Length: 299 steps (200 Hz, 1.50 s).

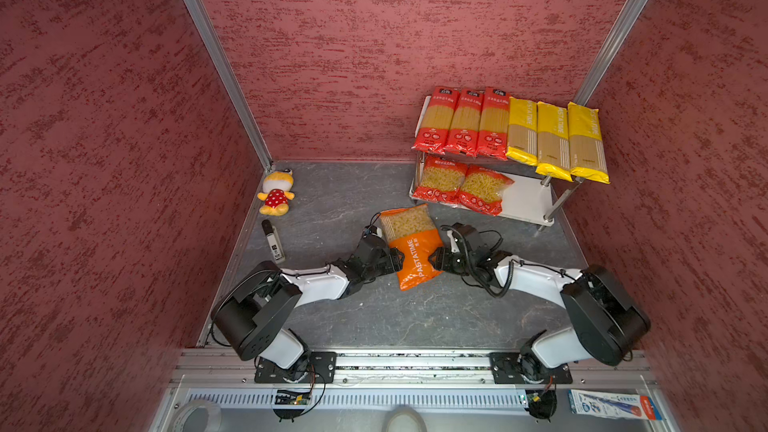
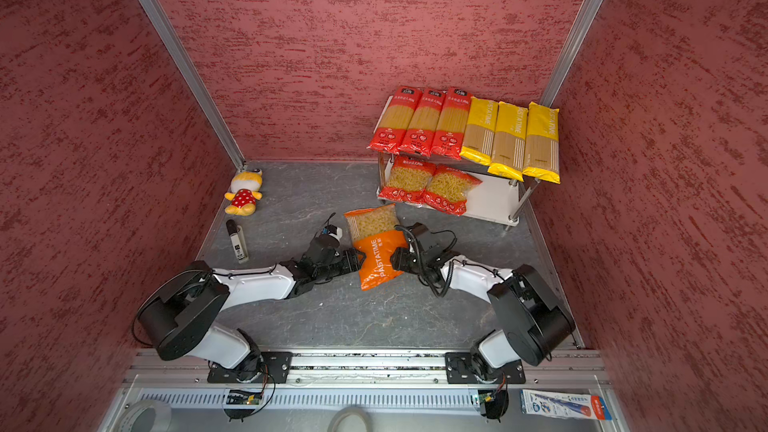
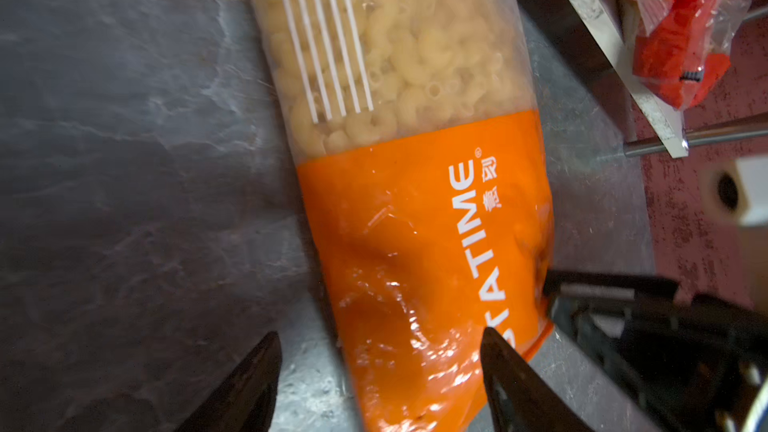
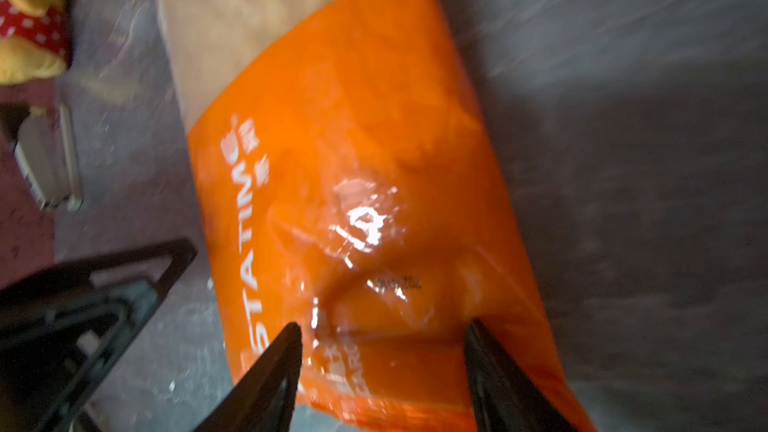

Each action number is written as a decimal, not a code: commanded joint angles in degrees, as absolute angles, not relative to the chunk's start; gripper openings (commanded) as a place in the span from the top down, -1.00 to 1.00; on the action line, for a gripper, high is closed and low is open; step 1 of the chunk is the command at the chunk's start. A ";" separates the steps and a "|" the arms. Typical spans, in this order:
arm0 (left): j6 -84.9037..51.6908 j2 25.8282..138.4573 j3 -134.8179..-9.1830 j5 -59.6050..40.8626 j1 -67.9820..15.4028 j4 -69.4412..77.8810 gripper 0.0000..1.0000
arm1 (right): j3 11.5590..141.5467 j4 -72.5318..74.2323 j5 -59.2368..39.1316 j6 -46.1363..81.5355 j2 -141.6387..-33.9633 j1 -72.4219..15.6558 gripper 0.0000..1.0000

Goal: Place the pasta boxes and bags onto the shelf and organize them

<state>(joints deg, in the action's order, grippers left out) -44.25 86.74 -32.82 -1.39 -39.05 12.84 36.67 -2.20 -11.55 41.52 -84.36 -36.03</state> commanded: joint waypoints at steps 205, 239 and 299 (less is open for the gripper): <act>-45.85 92.02 -34.51 -15.89 -43.77 17.27 -0.51 | 56.20 -3.21 -16.58 39.19 -101.52 -29.80 -0.32; -47.15 93.34 -38.46 -14.37 -52.34 18.22 -0.51 | 69.34 -10.58 -18.14 33.48 -109.43 -35.14 -0.32; -41.66 82.81 -39.34 -14.54 -49.91 11.46 -0.51 | 68.74 -15.80 -10.98 31.02 -102.60 -33.99 -0.36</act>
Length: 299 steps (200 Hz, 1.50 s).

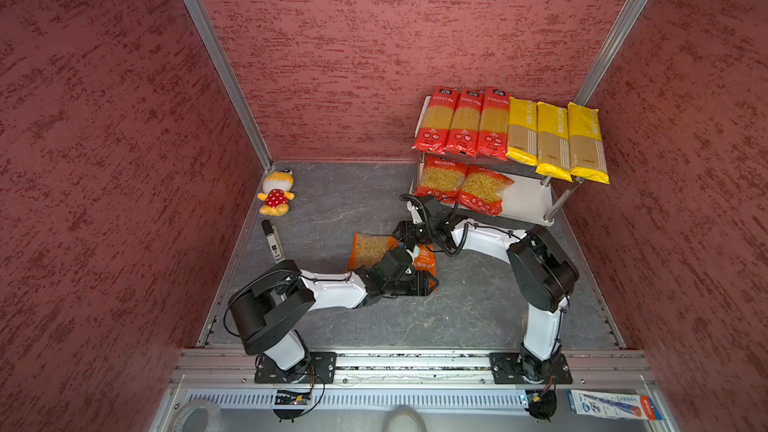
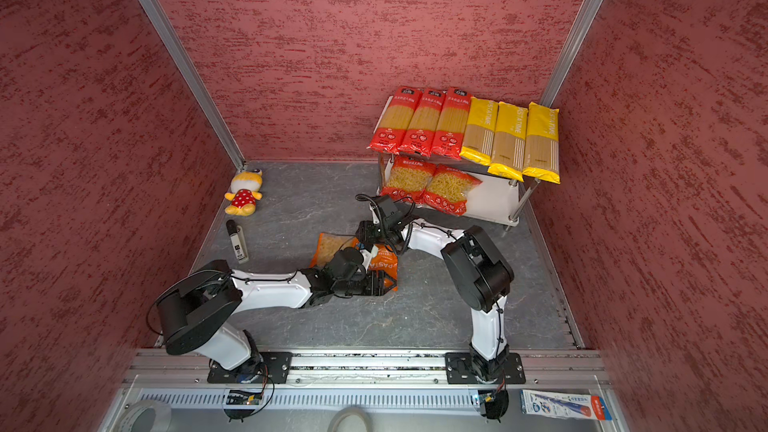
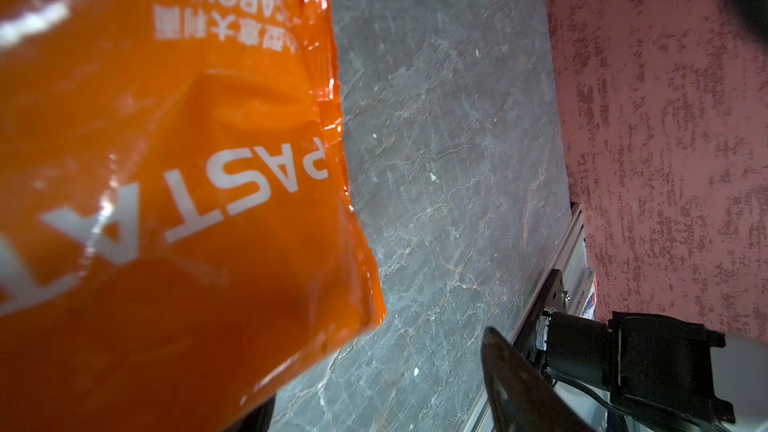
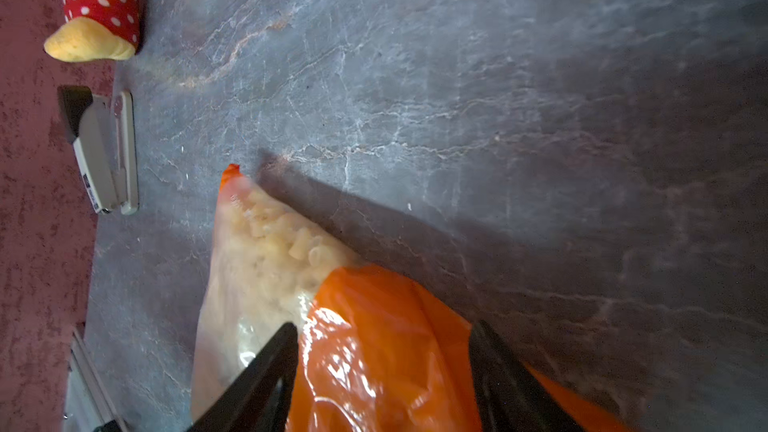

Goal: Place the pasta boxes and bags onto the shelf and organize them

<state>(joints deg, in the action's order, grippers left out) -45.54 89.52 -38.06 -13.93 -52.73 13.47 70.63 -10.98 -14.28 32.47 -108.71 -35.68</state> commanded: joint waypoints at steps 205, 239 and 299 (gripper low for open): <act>-38.56 73.07 -27.50 -8.19 -27.08 1.34 -0.56 | 42.62 3.89 -14.82 58.46 -94.28 -48.81 -0.34; -40.72 73.65 -26.02 -11.23 -31.11 3.30 -0.54 | 43.25 3.47 -14.33 54.58 -94.70 -43.29 -0.34; -46.05 76.68 -30.67 -12.50 -47.21 8.57 -0.52 | 46.09 -2.28 -11.95 45.50 -93.36 -34.11 -0.34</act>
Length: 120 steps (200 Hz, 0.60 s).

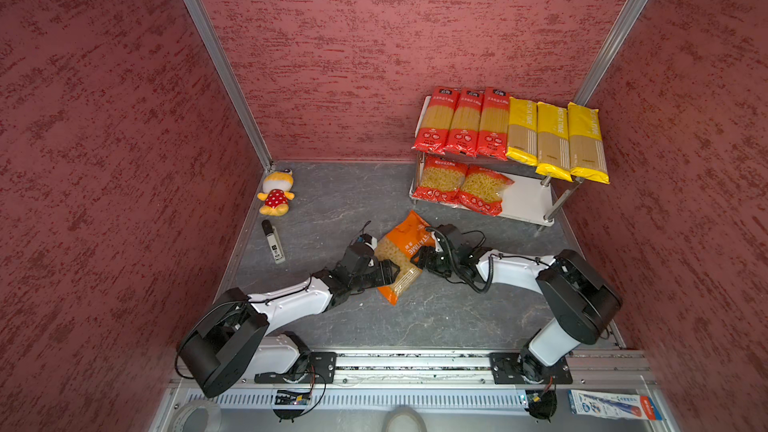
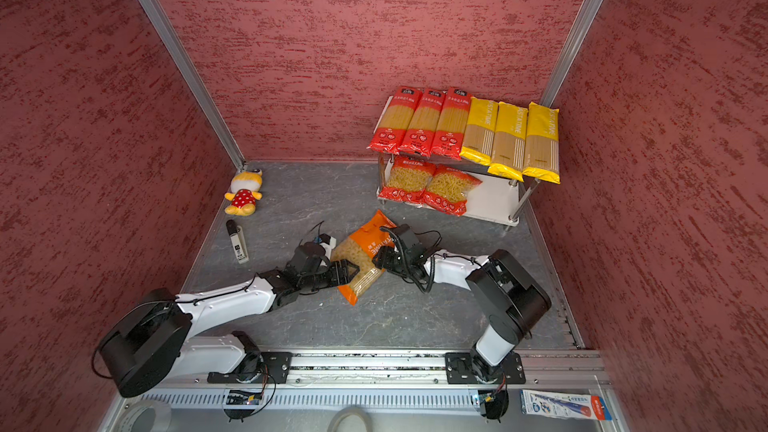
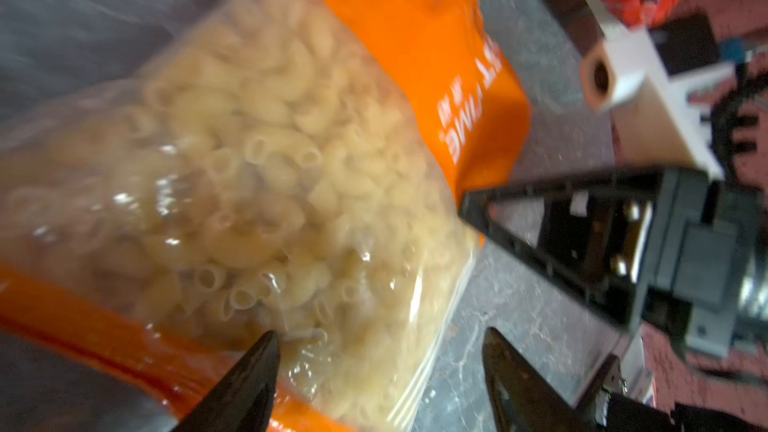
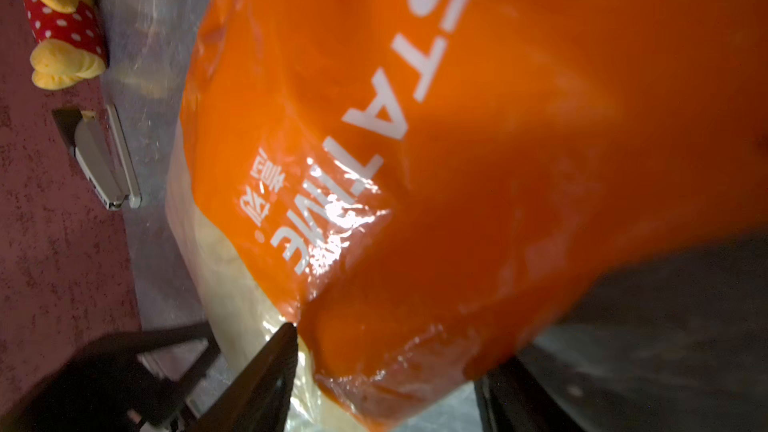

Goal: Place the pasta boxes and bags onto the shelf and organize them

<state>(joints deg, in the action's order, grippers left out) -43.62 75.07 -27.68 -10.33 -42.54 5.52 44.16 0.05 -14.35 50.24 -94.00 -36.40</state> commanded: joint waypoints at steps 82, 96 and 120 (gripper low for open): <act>-29.78 69.04 -41.32 -18.77 -34.79 -9.28 -0.52 | 39.57 -6.75 -8.04 47.51 -81.73 -30.38 -0.38; -26.43 70.18 -42.26 -17.88 -30.56 -11.25 -0.53 | 35.36 -2.91 -9.75 52.87 -79.59 -30.87 -0.38; -22.15 74.96 -44.25 -14.30 -26.85 -11.19 -0.54 | 31.67 2.12 -7.16 59.93 -77.61 -35.55 -0.39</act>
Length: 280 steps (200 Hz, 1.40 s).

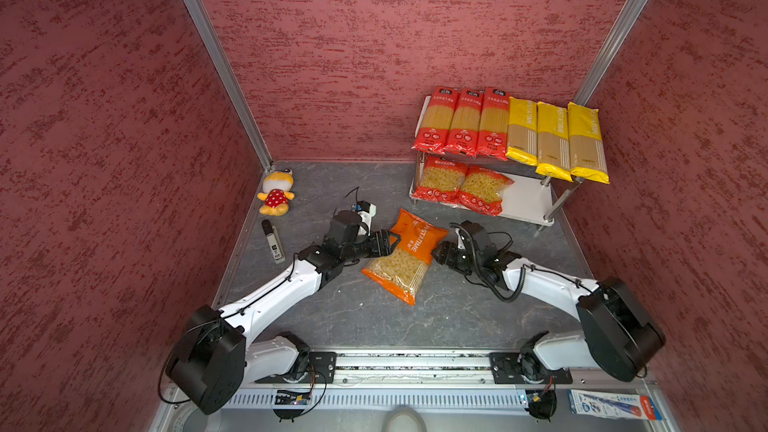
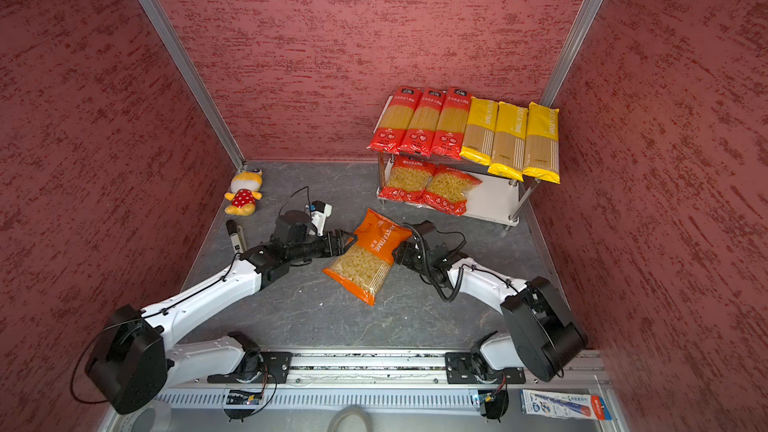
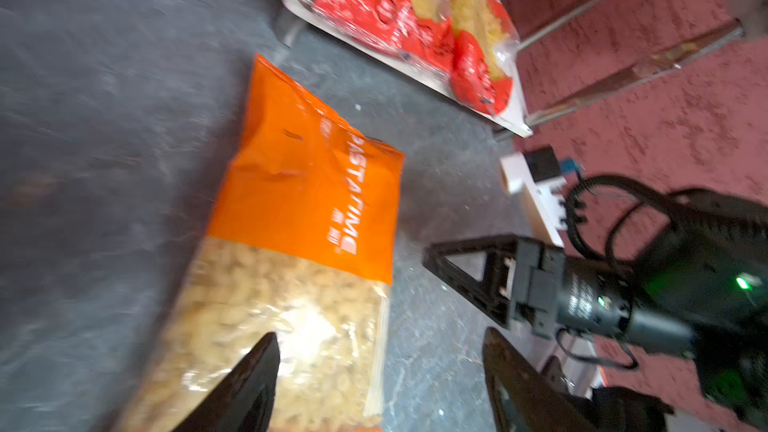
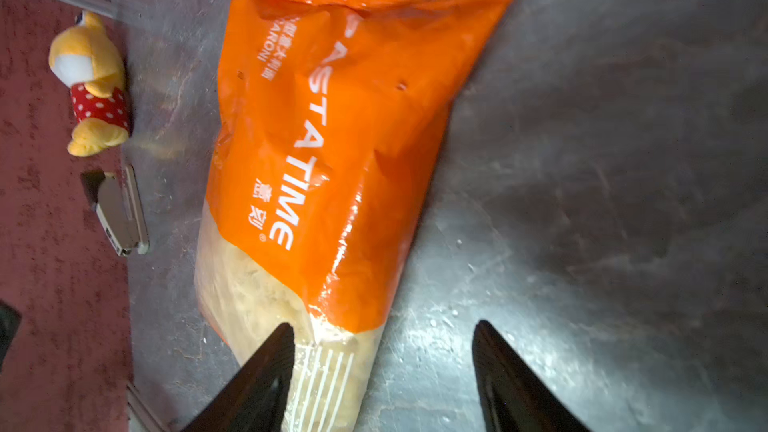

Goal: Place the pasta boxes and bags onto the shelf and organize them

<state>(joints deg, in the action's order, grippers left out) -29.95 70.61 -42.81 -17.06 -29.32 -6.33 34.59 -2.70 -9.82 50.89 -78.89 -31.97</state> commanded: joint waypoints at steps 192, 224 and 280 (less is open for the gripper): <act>-32.48 90.36 -40.05 -20.98 -36.88 6.88 -0.26 | 35.66 3.54 -6.34 55.10 -85.27 -38.20 -0.32; -31.73 89.20 -38.92 -19.92 -35.78 4.22 -0.27 | 36.66 1.39 -5.94 53.86 -86.19 -38.23 -0.36; -27.96 92.70 -42.69 -19.60 -40.71 1.40 -0.05 | 37.78 6.05 -9.55 50.34 -89.46 -38.32 0.05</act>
